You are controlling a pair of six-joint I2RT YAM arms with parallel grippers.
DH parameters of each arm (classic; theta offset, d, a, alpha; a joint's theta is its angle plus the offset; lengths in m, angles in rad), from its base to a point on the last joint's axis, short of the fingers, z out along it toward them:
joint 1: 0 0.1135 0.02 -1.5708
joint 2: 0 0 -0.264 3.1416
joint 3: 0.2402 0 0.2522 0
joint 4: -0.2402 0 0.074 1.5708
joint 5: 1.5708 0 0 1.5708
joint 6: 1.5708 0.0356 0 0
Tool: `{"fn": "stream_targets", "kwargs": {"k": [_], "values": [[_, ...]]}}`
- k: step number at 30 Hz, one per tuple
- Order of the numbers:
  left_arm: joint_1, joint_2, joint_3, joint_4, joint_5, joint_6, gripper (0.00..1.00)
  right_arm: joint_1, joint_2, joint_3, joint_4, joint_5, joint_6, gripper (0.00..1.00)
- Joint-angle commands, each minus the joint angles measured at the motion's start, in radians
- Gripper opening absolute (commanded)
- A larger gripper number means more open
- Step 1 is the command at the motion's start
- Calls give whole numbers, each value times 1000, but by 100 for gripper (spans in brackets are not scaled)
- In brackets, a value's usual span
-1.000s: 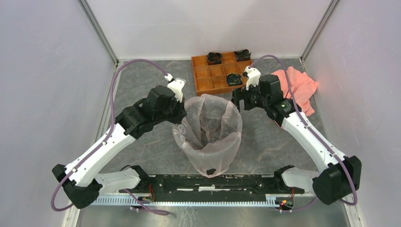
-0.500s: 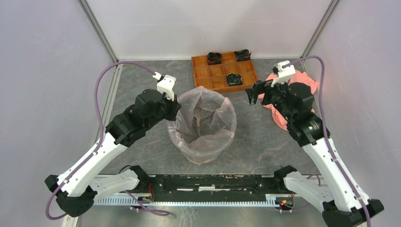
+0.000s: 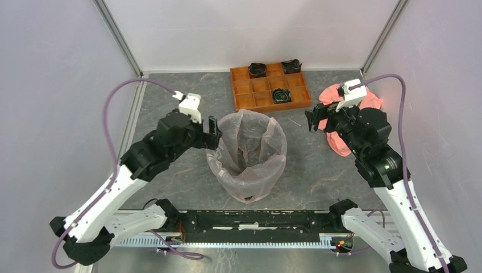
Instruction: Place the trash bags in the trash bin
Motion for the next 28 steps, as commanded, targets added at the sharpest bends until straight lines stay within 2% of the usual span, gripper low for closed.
{"fn": "stream_targets", "kwargs": {"k": [1,4,8,13,21,28], "values": [[0,-91,179,-58,-91,-55,99,-3,-48,133,-83,-51,-82,98],[0,-152,263,-25,-92,-56,100,-3,-102,201,-145,-46,-101,98],[0,-226,268,91,-79,-27,100,-3,-207,241,-181,34,-151,98],[0,-253,298,116,-123,6,100,-3,-300,248,-193,156,-168,98],[0,-290,310,131,-161,6,100,-3,-278,291,-199,201,-164,98],[0,-310,310,91,-181,-30,100,-3,-307,229,-159,183,-159,98]]}}
